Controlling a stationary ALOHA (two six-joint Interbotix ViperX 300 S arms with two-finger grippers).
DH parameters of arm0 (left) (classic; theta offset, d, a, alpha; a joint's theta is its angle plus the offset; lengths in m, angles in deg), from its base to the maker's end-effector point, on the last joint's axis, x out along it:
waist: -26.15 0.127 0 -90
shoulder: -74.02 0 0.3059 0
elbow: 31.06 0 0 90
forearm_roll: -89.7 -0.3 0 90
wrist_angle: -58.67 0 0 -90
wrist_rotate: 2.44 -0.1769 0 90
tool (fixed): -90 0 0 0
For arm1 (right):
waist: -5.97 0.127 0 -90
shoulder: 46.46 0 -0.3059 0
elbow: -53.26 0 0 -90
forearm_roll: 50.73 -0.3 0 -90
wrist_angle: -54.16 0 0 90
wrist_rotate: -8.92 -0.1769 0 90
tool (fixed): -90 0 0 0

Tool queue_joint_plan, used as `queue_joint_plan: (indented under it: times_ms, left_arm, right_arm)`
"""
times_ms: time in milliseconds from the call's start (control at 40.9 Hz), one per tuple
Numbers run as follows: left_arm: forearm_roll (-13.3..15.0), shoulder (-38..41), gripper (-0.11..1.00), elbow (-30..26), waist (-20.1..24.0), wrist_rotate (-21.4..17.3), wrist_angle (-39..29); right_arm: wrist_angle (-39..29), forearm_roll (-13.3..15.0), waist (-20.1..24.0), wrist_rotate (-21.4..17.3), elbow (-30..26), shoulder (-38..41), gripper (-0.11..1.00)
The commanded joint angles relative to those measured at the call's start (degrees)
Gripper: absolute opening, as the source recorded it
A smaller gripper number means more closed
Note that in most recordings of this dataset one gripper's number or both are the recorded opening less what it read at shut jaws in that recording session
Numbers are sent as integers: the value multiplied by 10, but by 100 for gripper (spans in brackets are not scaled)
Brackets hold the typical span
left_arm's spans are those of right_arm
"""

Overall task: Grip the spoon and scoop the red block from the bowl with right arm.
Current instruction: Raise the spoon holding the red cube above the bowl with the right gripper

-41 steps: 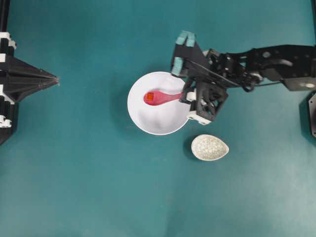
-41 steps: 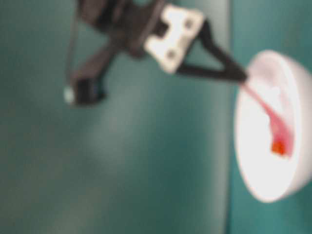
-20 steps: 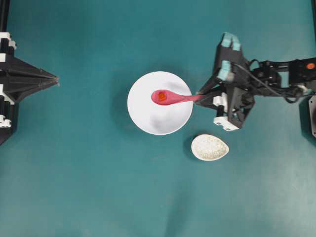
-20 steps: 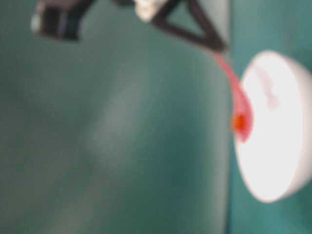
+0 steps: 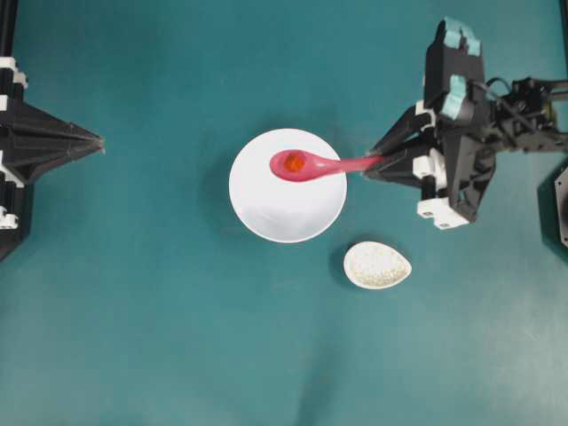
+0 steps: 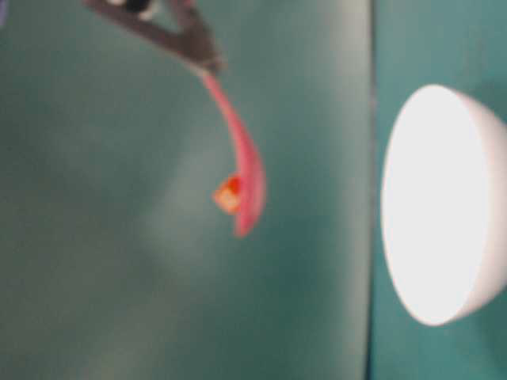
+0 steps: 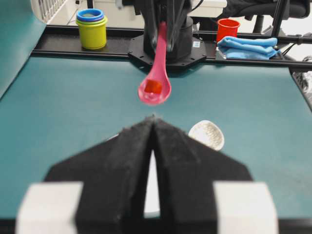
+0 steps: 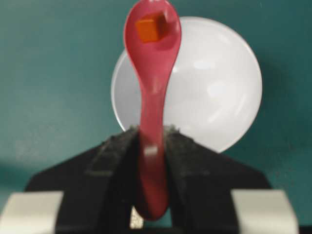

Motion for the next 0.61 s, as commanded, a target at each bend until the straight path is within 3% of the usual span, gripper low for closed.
queue_joint_plan:
  times_ms: [0, 586]
  left_arm:
    - [-1, 2, 0, -18, 2, 5, 3]
    - [-1, 2, 0, -25, 2, 11, 2]
  right_arm:
    - [-14, 2, 2, 1, -34, -10, 23]
    - [-21, 4, 2, 0, -47, -5, 23]
